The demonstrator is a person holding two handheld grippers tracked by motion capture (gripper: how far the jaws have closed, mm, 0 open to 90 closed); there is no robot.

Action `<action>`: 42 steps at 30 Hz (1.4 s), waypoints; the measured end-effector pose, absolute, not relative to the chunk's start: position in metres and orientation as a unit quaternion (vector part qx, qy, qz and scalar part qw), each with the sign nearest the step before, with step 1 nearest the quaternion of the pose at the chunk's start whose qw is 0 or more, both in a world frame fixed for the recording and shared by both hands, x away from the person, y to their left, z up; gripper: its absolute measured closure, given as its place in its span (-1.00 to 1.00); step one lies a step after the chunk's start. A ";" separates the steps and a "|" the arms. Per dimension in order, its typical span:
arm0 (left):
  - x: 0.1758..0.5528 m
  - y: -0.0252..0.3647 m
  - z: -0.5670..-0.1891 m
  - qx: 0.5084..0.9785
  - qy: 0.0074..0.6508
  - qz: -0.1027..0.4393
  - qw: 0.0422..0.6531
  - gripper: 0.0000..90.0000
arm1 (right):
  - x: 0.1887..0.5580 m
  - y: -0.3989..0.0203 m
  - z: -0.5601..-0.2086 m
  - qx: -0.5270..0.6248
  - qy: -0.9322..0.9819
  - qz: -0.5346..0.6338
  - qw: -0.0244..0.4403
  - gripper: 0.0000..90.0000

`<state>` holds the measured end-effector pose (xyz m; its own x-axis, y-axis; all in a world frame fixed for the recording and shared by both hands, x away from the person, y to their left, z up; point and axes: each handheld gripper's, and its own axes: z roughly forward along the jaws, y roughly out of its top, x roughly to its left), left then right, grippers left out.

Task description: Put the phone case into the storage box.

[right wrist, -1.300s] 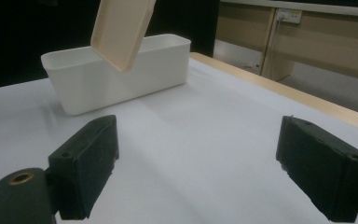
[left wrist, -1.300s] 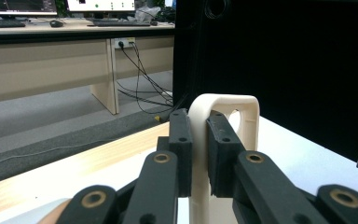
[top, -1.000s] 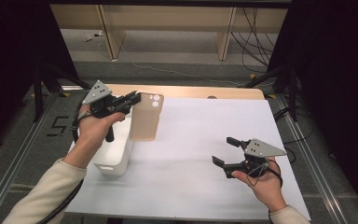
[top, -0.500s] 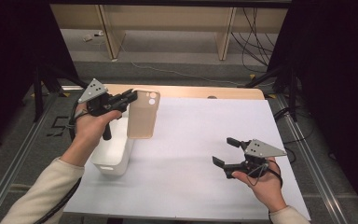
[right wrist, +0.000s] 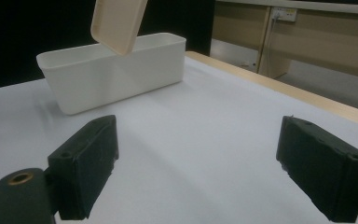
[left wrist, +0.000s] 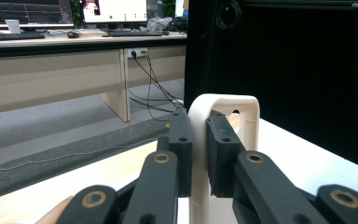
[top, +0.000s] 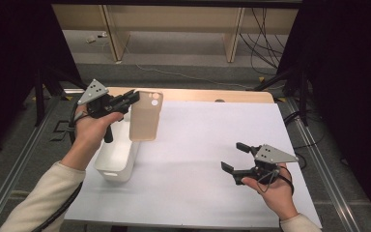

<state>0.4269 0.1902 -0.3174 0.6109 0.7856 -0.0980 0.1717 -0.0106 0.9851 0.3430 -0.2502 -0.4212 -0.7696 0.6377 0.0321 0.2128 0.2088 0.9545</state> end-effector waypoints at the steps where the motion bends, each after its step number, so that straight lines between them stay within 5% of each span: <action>1: 0.427 0.191 -0.317 0.664 0.360 0.255 0.603 0.82 | 0.343 -0.250 -0.421 0.280 0.754 0.563 0.192 -0.69; 42: 0.438 0.218 -0.316 0.647 0.382 0.270 0.602 0.82 | 0.345 -0.249 -0.424 0.273 0.751 0.567 0.201 -0.69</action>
<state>0.4378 0.2176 -0.3155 0.5616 0.8199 -0.1113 0.1694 0.0178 0.9854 0.3447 -0.2494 -0.4242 -0.7704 0.6375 0.0072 0.1816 0.2086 0.9610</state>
